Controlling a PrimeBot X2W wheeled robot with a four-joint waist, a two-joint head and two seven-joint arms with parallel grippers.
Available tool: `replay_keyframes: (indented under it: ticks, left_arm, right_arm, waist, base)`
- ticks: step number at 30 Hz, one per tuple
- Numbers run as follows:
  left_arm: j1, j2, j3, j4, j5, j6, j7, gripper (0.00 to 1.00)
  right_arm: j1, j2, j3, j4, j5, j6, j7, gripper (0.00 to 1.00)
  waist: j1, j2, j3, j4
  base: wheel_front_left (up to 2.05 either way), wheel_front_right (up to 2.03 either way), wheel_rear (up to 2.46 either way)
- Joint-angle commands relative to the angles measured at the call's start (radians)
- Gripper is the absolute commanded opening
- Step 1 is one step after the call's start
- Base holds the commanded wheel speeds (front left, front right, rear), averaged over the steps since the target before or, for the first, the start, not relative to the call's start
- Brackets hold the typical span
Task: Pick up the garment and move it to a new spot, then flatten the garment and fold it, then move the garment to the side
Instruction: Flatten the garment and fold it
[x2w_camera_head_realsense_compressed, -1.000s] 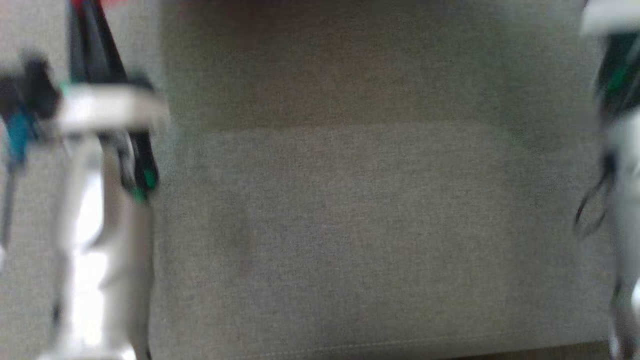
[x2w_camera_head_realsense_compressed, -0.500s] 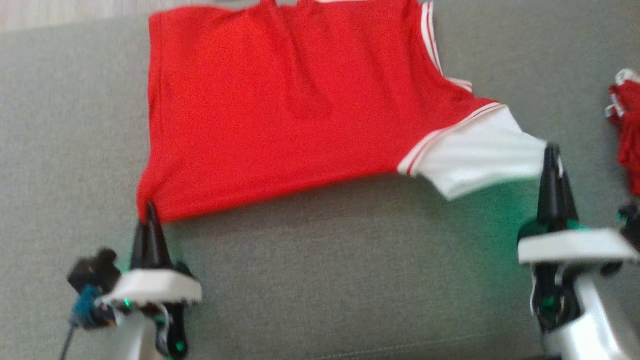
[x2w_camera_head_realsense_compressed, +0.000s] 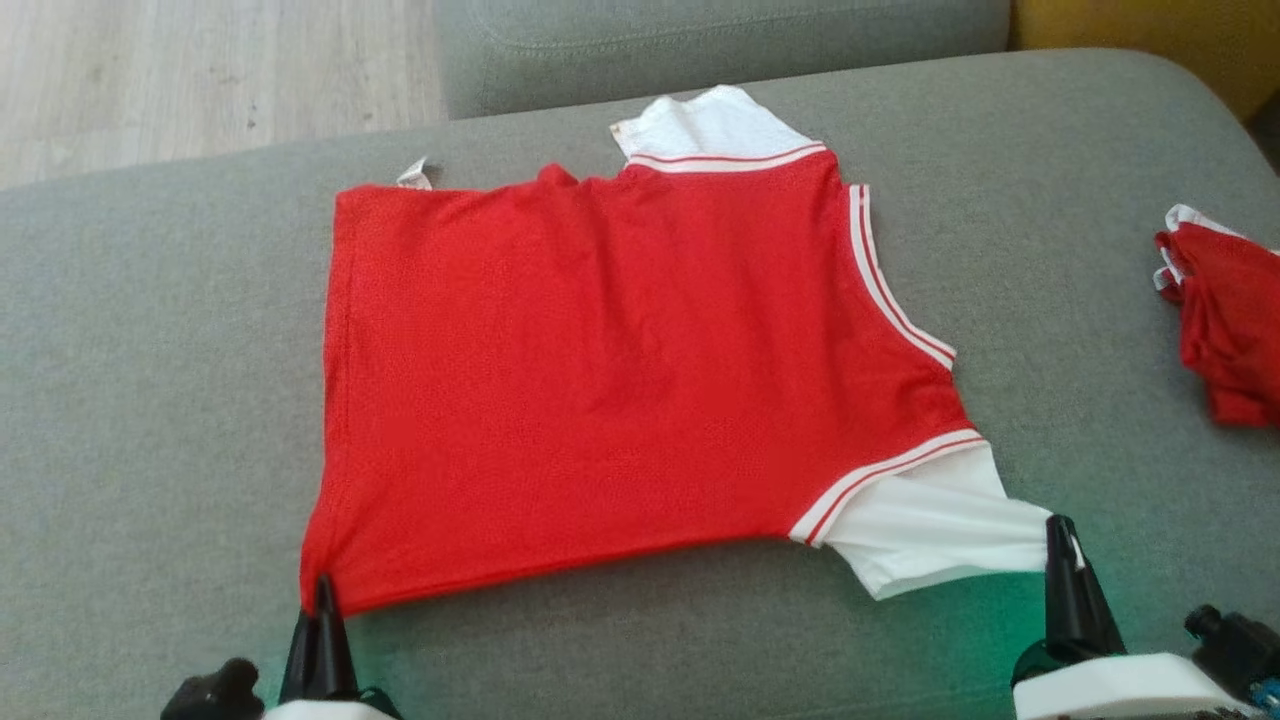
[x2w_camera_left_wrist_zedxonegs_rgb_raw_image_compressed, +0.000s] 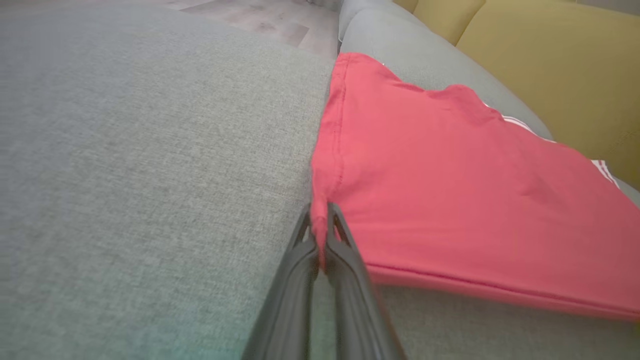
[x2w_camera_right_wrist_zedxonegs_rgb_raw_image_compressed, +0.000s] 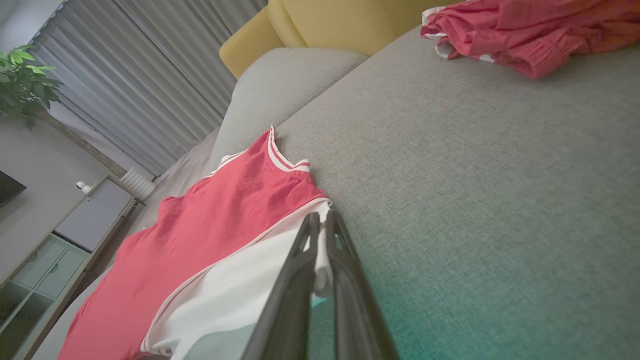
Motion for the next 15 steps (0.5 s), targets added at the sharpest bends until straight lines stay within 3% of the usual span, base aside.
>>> replay_keyframes:
  ticks: [1,7,15]
  left_arm:
    - [-0.019,0.02,0.033,-0.035,-0.015,0.008,-0.005,0.0]
    - [-0.054,0.02,0.006,-0.062,0.01,-0.009,-0.005,0.0]
    - [-0.195,0.02,-0.027,-0.032,0.0,-0.008,-0.005,0.0]
  right_arm:
    - [-0.026,-0.007,0.006,-0.038,0.008,-0.002,-0.007,0.0]
    - [-0.095,0.013,0.012,-0.049,0.051,-0.002,-0.007,0.0]
    - [-0.338,0.027,0.05,0.05,0.059,-0.002,-0.001,0.0]
  waist:
    - [0.0003,-0.0001,-0.003,0.002]
    - [0.0003,-0.0001,0.009,0.012]
    - [0.0003,-0.0001,0.071,0.03]
  base:
    - [0.0,0.0,0.0]
    - [0.0,0.0,0.0]
    - [0.0,0.0,0.0]
